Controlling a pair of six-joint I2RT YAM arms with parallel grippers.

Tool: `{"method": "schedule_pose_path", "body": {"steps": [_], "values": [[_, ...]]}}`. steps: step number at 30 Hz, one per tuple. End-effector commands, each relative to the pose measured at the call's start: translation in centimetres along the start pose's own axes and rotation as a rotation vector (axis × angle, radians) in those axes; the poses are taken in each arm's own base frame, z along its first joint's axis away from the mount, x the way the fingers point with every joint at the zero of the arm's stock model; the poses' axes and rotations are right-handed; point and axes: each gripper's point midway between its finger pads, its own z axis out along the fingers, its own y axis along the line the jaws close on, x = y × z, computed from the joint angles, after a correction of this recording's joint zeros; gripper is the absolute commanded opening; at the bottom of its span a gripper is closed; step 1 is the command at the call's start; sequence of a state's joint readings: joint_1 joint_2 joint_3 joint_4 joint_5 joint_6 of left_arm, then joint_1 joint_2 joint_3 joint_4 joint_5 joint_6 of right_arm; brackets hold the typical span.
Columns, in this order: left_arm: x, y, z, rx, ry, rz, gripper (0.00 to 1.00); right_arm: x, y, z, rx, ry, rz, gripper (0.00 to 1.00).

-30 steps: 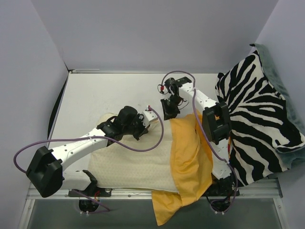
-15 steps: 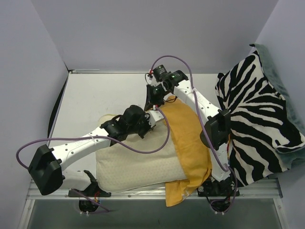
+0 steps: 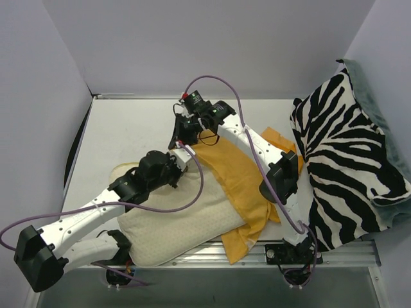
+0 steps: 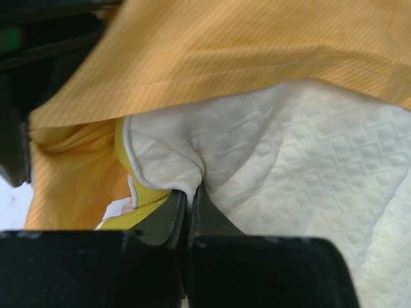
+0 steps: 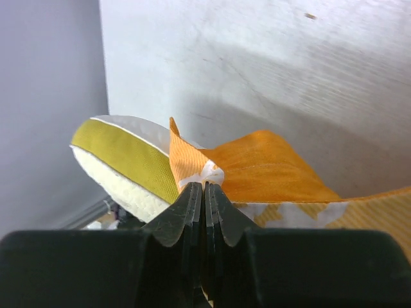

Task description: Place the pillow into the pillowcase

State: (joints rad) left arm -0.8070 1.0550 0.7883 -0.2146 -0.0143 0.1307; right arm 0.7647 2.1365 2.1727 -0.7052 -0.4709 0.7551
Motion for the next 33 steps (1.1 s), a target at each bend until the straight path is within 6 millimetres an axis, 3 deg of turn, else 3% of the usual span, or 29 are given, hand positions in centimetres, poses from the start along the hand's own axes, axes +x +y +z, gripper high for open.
{"method": "schedule_pose_path", "body": {"steps": [1, 3, 4, 6, 7, 8, 9, 10, 12, 13, 15, 16, 17, 18, 19, 20, 21, 22, 23, 24, 25, 26, 28, 30, 31, 33], "values": [[0.5, 2.1, -0.6, -0.084, -0.075, -0.158, 0.0, -1.8, 5.8, 0.8, -0.175, -0.078, 0.049, 0.0], [1.1, 5.3, -1.5, -0.214, -0.101, -0.258, 0.0, -2.4, 6.9, 1.2, -0.221, -0.099, 0.04, 0.0], [2.6, 6.0, -1.5, -0.255, -0.085, -0.311, 0.0, -2.7, 7.0, 1.7, -0.22, -0.109, 0.058, 0.0], [3.1, 8.4, -2.1, -0.338, -0.129, -0.384, 0.0, -3.5, 7.1, 2.3, -0.239, -0.131, 0.079, 0.01], [3.7, 8.8, -2.0, -0.352, -0.131, -0.44, 0.0, -3.5, 6.5, 3.1, -0.225, -0.119, 0.101, 0.24], [5.1, 9.2, -1.7, -0.372, -0.1, -0.474, 0.0, -3.5, 5.9, 3.3, -0.216, -0.11, 0.125, 0.35], [5.4, 10.9, -1.9, -0.427, -0.118, -0.512, 0.0, -3.8, 4.7, 3.2, -0.196, -0.112, 0.144, 0.43], [6.2, 11.4, -1.7, -0.451, -0.102, -0.549, 0.0, -3.0, 2.8, 2.8, -0.15, -0.105, 0.163, 0.53], [8.5, 12.9, -1.6, -0.569, -0.034, -0.579, 0.0, -3.7, -0.1, 1.1, -0.078, -0.17, 0.148, 0.58], [10.0, 13.1, -1.8, -0.604, 0.017, -0.593, 0.0, -3.8, -0.2, -1.6, -0.075, -0.216, 0.127, 0.58], [11.6, 13.4, -1.4, -0.645, 0.082, -0.638, 0.0, -2.5, -4.2, -2.5, 0.015, -0.219, 0.123, 0.58], [12.1, 13.5, -1.2, -0.653, 0.103, -0.656, 0.04, -3.3, -5.0, -5.4, 0.031, -0.286, 0.119, 0.6], [12.9, 13.3, -0.7, -0.646, 0.141, -0.671, 0.12, -1.8, -7.7, -5.3, 0.092, -0.258, 0.135, 0.61], [12.0, 13.3, -0.4, -0.616, 0.134, -0.677, 0.27, -1.3, -9.0, -6.2, 0.125, -0.258, 0.106, 0.6], [11.3, 12.2, 0.3, -0.528, 0.135, -0.675, 0.36, -1.1, -9.8, -8.1, 0.158, -0.294, 0.094, 0.6], [9.8, 11.5, 0.4, -0.466, 0.104, -0.66, 0.44, 1.1, -12.2, -8.1, 0.233, -0.245, 0.098, 0.59], [8.8, 10.9, 0.3, -0.423, 0.09, -0.644, 0.51, 2.2, -13.2, -8.7, 0.267, -0.234, 0.076, 0.59], [7.0, 10.6, 0.1, -0.385, 0.055, -0.631, 0.7, 3.4, -13.5, -9.9, 0.28, -0.238, 0.069, 0.59], [4.9, 8.8, -0.3, -0.297, 0.015, -0.608, 0.81, 4.9, -14.6, -10.2, 0.328, -0.216, 0.071, 0.58], [4.7, 7.9, -0.8, -0.272, 0.032, -0.595, 0.86, 7.5, -16.6, -9.7, 0.381, -0.164, 0.082, 0.58], [3.2, 6.7, -1.2, -0.213, 0.017, -0.577, 0.97, 8.6, -16.9, -10.6, 0.392, -0.176, 0.077, 0.58], [3.0, 4.2, -1.6, -0.127, 0.048, -0.561, 0.97, 10.3, -17.8, -10.9, 0.446, -0.16, 0.072, 0.58], [2.8, 1.6, -1.9, -0.055, 0.09, -0.523, 0.98, 13.6, -20.3, -11.3, 0.522, -0.136, 0.124, 0.6], [3.9, -2.2, -2.1, 0.027, 0.166, -0.457, 0.97, 15.9, -21.3, -11.6, 0.554, -0.131, 0.153, 0.64], [4.3, -3.3, -2.1, 0.049, 0.189, -0.436, 0.97, 17.8, -22.8, -11.2, 0.588, -0.094, 0.175, 0.65], [5.7, -6.3, -1.7, 0.116, 0.261, -0.371, 0.97, 19.0, -23.7, -11.2, 0.614, -0.115, 0.233, 0.67]]}}
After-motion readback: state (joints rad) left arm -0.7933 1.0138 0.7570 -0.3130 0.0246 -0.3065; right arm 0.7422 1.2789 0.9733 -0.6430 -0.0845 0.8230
